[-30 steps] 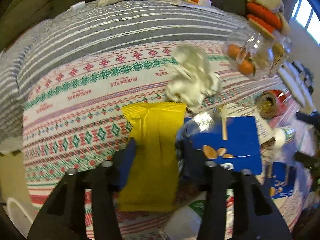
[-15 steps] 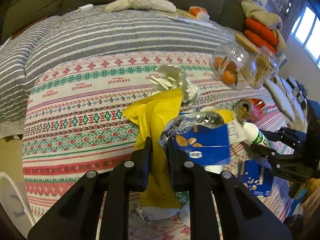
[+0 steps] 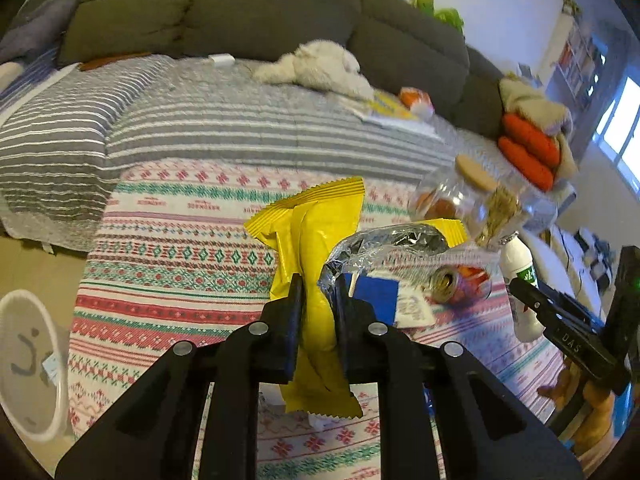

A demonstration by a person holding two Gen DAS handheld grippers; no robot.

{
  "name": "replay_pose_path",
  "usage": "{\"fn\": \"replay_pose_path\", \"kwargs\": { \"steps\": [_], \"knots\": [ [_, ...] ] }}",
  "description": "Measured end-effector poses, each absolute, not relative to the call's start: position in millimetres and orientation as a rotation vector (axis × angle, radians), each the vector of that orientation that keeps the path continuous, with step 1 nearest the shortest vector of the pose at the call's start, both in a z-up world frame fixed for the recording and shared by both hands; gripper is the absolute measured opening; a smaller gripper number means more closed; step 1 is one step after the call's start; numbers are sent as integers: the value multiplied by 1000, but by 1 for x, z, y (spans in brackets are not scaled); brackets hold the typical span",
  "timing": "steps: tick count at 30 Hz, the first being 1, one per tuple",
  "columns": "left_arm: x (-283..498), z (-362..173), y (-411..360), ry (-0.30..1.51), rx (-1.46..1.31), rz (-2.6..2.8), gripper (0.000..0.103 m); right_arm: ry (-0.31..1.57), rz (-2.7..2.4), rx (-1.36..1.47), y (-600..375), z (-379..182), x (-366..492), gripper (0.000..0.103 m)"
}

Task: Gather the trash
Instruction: 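Grasp the yellow wrapper and foil with the left tool while the right tool grasps the white bottle, then carry the wrapper and white bottle toward the wastebasket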

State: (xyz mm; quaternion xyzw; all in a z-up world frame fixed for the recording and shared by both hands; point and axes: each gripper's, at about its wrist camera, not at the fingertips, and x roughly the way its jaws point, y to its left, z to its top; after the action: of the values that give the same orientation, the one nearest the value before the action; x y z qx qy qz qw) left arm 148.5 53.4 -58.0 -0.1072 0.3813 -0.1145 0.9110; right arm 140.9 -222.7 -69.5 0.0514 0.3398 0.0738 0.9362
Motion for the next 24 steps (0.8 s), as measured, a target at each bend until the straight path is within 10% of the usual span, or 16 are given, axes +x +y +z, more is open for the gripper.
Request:
{"fn": "replay_pose_path", "kwargs": {
  "steps": [24],
  "knots": [
    [109,-34,95,669,-291,-109,15,524,194,184,-120,-27,113,40]
  ]
}}
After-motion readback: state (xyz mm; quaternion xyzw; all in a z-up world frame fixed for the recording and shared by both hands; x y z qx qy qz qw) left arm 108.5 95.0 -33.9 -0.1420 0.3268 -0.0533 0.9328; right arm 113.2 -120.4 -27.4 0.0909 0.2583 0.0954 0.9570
